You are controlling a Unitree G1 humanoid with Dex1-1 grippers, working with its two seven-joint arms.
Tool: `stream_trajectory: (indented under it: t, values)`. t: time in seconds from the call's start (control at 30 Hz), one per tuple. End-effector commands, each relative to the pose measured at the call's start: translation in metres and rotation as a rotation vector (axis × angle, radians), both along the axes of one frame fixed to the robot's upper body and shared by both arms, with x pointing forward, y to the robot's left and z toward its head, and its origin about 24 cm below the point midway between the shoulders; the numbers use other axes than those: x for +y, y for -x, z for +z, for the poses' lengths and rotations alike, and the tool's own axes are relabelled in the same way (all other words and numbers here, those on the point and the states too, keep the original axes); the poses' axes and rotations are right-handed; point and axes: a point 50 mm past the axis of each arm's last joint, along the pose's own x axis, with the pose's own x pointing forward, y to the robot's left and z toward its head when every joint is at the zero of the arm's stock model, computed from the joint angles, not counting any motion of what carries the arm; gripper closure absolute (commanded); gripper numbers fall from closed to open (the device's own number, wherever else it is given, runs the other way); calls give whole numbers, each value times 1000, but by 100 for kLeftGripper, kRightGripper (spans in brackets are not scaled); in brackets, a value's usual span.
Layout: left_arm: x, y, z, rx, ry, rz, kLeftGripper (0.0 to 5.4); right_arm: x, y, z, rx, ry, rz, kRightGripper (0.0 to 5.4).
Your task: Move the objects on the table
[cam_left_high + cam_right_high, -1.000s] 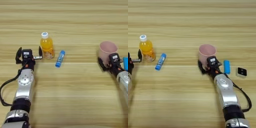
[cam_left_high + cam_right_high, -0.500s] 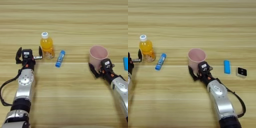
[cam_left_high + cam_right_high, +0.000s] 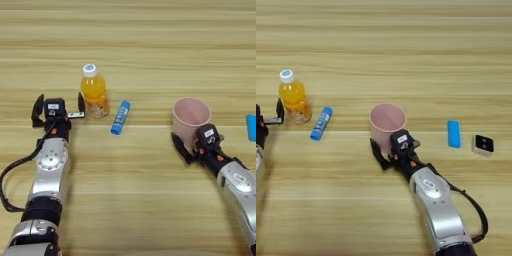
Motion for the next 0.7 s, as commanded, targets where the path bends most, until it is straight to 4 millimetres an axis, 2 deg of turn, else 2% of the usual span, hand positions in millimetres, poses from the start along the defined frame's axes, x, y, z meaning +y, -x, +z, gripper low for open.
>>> stream_trajectory:
  t: [0.03,0.3,0.7]
  values:
    - [-1,-1,2,-6,-13,-1,0,-3,3,-7,46,27,5,77]
    - [-2,-2,2,-6,-12,0,0,-14,11,-3,35,48,-11,4]
    - [-3,-2,2,-5,-10,1,0,-26,25,-1,60,104,-57,4]
